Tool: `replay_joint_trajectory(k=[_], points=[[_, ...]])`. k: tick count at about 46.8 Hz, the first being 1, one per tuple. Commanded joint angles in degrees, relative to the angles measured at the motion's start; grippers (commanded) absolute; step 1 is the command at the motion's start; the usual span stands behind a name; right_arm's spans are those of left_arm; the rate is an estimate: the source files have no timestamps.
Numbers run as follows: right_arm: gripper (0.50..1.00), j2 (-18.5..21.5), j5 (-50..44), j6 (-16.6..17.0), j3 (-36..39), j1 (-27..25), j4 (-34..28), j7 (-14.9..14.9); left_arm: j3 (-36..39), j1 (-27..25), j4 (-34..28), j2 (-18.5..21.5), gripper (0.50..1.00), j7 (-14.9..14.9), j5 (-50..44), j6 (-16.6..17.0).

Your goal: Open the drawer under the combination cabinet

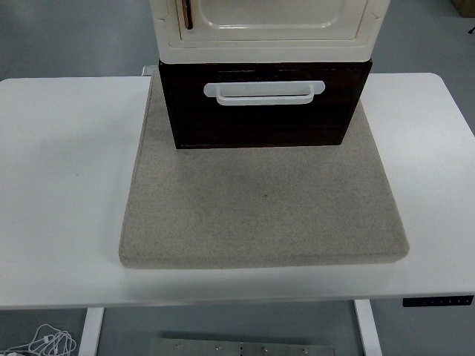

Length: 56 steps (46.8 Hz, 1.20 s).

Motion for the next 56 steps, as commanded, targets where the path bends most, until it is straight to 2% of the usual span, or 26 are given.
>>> replay_joint_trajectory(k=[1,10,21,33,41,52,56], points=[[0.926,0.00,0.02,0.00,0.08,0.00,0.00,0.00,3.96,-0.57,-1.84,0.08,1.000,2.50,2.14,0.00],[0.926,0.00,0.02,0.00,-0.01,0.00,0.00,0.00,13.63,-1.98,-5.97,0.08,1.000,7.60,5.92,-0.09],[0.926,0.00,-0.07,0.00,0.08,0.00,0.00,0.00,20.14,-1.89,-6.94,-0.62,1.000,10.07,9.53,-0.35],[0.926,0.00,0.02,0.00,-0.01,0.00,0.00,0.00,22.51,-1.62,-6.06,-0.71,1.000,12.26,9.79,-1.23],[0.926,0.00,0.02,0.00,0.08,0.00,0.00,0.00,23.04,-1.36,-5.19,-1.50,1.000,17.01,9.79,-1.59],[0.928,0.00,-0.07,0.00,-0.01,0.00,0.00,0.00,23.04,-1.19,-0.88,-4.05,1.000,20.44,9.79,-1.59],[0.926,0.00,-0.06,0.00,0.08,0.00,0.00,0.00,23.04,-0.83,0.52,-5.02,1.000,20.62,9.79,-1.67]])
